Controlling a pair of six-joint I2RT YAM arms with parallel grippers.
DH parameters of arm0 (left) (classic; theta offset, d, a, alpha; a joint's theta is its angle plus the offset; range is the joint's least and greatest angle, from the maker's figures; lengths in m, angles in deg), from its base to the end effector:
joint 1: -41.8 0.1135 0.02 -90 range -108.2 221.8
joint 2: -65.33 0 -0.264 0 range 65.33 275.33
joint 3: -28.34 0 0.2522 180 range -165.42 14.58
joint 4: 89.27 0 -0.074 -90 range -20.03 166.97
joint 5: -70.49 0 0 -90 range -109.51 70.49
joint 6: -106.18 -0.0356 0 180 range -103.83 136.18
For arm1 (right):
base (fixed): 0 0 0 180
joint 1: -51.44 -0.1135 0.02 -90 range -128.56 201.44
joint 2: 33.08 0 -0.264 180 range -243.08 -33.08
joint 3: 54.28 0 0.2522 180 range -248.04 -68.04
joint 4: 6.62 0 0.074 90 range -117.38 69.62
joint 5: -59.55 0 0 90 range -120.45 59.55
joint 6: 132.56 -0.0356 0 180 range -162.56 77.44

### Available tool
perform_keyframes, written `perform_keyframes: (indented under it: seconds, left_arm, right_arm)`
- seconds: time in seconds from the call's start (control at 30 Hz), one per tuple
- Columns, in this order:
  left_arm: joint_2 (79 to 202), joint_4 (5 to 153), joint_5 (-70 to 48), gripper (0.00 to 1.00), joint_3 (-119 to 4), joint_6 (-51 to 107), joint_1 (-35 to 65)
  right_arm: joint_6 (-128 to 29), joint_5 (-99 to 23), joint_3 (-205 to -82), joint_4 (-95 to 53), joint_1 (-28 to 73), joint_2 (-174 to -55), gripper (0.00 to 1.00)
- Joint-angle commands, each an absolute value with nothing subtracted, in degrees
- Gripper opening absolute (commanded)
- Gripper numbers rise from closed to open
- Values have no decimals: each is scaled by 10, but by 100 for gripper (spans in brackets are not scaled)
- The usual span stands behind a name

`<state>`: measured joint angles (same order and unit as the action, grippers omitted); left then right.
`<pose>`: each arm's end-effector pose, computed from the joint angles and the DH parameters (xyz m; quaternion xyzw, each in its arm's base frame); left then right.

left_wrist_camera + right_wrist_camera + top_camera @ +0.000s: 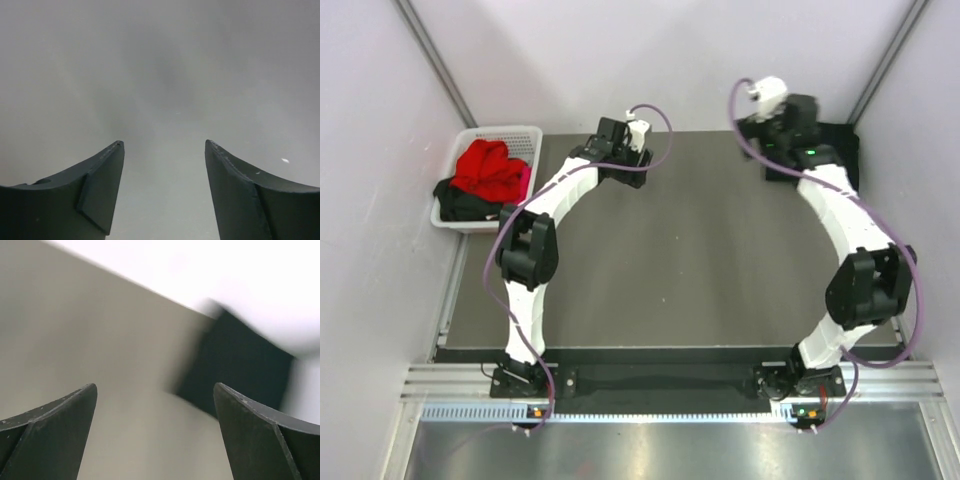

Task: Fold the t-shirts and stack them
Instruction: Reset both grippers

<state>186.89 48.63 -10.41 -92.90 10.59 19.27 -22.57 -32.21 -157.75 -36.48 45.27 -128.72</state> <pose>0.4513 -0.1933 0.2634 0.2526 0.8770 -0.1310 0.3870 0.3950 0.0438 0.3695 -0.1960 0.8056 -0.0546 0.5564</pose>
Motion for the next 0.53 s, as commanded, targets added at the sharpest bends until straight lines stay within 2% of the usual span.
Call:
perform_keyframes:
  seconds: [0.0,0.03,0.07,0.1,0.13,0.23,0.33,0.37,0.5]
  left_arm:
    - [1836,531,-162,71,-905,117,207]
    - [1839,531,-176,73,-908,142,210]
    - [1843,520,-174,77,-913,154,213]
    - [1843,519,-171,78,-916,161,220]
    - [1843,521,-168,86,-913,182,223]
    - [1844,521,-180,88,-911,192,225]
    - [1835,518,-188,91,-904,179,226]
    - [1831,518,-175,99,-900,175,228]
    - [1821,497,-181,99,-906,165,254]
  right_arm:
    - [-306,-363,-1567,-382,373,-1295,100]
    - [-336,-332,-1583,-419,355,-1308,100]
    - [-362,-250,-1627,-441,322,-1337,100]
    - [-382,-232,-1643,-458,312,-1346,100]
    - [-383,-227,-1643,-446,305,-1345,100]
    - [-387,-218,-1616,-424,289,-1337,100]
    - [-423,-166,-1665,-484,277,-1378,100]
    - [-423,-163,-1699,-502,277,-1404,100]
    - [-430,-204,-1691,-509,283,-1408,100]
